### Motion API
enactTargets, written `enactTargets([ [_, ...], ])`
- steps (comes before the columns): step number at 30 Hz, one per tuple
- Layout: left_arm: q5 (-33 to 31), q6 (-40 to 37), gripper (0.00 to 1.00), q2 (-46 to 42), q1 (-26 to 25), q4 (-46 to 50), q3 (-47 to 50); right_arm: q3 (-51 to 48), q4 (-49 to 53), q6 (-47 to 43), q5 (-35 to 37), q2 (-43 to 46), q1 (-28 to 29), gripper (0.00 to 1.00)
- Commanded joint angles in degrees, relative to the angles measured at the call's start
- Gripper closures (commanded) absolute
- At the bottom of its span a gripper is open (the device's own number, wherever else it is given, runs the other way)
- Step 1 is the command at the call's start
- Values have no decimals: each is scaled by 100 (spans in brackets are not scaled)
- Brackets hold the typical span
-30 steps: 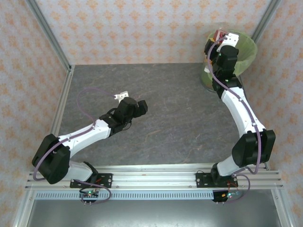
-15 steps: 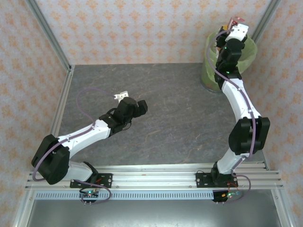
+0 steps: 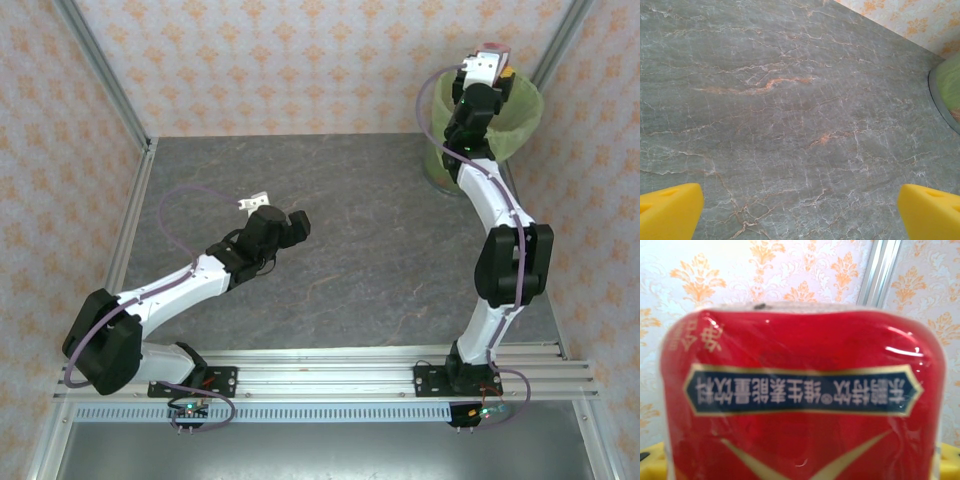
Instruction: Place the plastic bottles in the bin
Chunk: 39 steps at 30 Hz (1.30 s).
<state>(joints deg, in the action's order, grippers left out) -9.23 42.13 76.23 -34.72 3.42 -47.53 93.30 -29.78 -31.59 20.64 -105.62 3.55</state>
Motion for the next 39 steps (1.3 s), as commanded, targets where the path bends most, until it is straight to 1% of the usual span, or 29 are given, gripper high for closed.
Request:
enactTargets([
  [1, -137, 29, 0, -82, 52, 91, 26, 278, 223, -219, 265, -268, -47, 40],
  [8, -158, 31, 0, -72, 48, 98, 41, 707, 528, -413, 365, -638, -65, 37],
  [11, -149, 30, 0, -40, 52, 96, 21, 924, 868, -435, 406, -807, -93, 36],
  [14, -127, 32, 0, -20, 46, 80, 9, 1300, 1351, -279, 756, -1044, -166, 34],
  [16, -114, 32, 0, -25, 53, 84, -2, 1716, 1943, 75, 996, -1225, -280, 32],
  [17, -114, 23, 0, -23, 53, 80, -4, 2036, 2413, 336, 1088, -1338, -349, 30],
  [19, -119, 15, 0, -40, 53, 87, -4, 2814, 3532, 833, 1101, -1642, -482, 25],
  [21, -138, 10, 0, -60, 53, 94, -5, 3897, 4838, 1250, 1093, -2086, -582, 18],
  [23, -148, 15, 0, -66, 53, 88, 10, 4845, 5747, 1405, 1094, -2462, -590, 13],
  [24, -150, 6, 0, -73, 52, 80, 10, 5065, 5964, 1444, 987, -2519, -589, 11],
  [29, -205, -53, 0, -116, 54, 98, -7, 5057, 6145, 1792, 444, -2229, -590, 6],
  [32, -277, -121, 0, -189, 52, 131, -3, 5022, 6229, 1832, 251, -2026, -589, 0],
  [34, -373, -188, 0, -270, 53, 156, 7, 4879, 6247, 1877, 99, -1813, -586, 1],
  [37, -669, -418, 0, -509, 53, 267, 18, 4410, 6187, 1978, -339, -1293, -587, 1],
  [39, -993, -687, 0, -774, 53, 360, 54, 4052, 6167, 2066, -640, -894, -590, 1],
])
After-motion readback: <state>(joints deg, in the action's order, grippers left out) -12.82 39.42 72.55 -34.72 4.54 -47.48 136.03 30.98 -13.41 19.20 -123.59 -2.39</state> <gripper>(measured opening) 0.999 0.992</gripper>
